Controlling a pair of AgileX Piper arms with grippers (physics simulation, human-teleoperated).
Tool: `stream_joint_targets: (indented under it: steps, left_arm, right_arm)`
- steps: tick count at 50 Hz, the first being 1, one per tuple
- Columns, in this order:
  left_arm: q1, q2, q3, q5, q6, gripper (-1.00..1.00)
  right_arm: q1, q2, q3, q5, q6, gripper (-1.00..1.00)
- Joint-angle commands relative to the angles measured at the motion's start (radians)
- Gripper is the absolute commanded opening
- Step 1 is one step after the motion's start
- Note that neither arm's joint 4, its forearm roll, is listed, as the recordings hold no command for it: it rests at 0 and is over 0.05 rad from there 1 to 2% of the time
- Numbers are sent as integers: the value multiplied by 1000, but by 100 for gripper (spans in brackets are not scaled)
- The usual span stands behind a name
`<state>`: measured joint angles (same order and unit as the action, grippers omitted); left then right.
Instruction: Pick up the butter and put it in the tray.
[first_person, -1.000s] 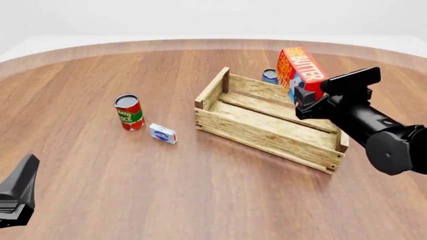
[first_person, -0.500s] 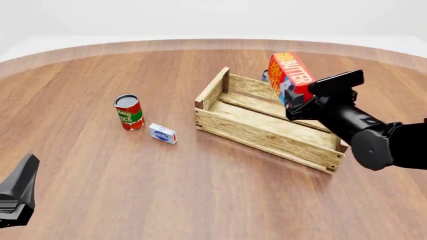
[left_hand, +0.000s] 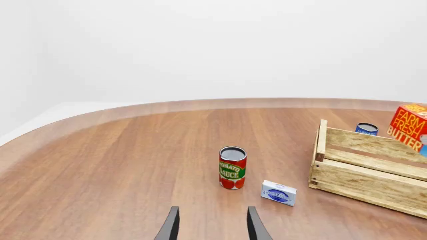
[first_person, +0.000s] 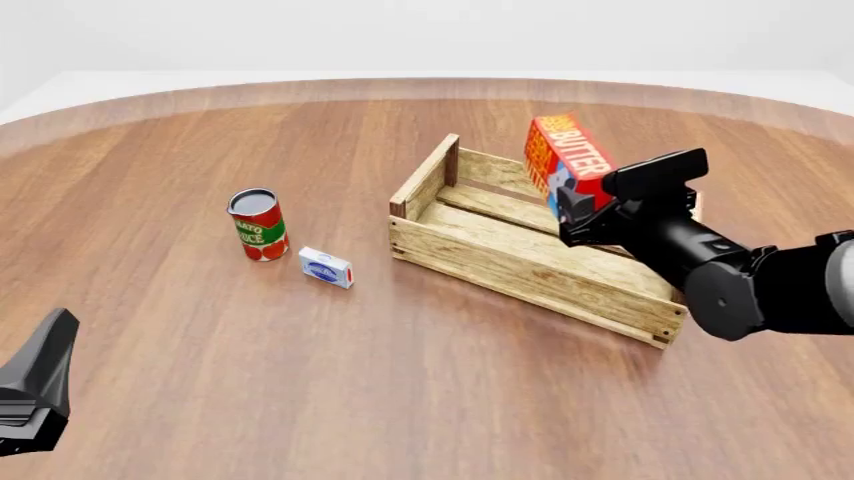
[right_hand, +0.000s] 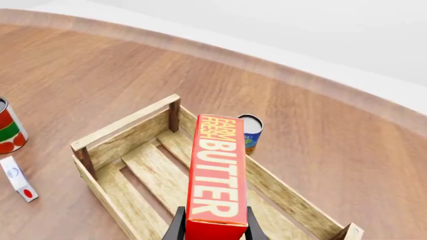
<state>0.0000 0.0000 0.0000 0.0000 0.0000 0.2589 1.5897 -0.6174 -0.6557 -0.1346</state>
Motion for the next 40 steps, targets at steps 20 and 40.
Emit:
stream_joint_targets:
  steps: [20,40]
  left_arm:
    - [0,0,0,0,0,100]
    - [0,0,0,0,0,100]
  right_arm:
    - [14,50,-42,-20,26,-100]
    - [9,93,-59,-33,34,-100]
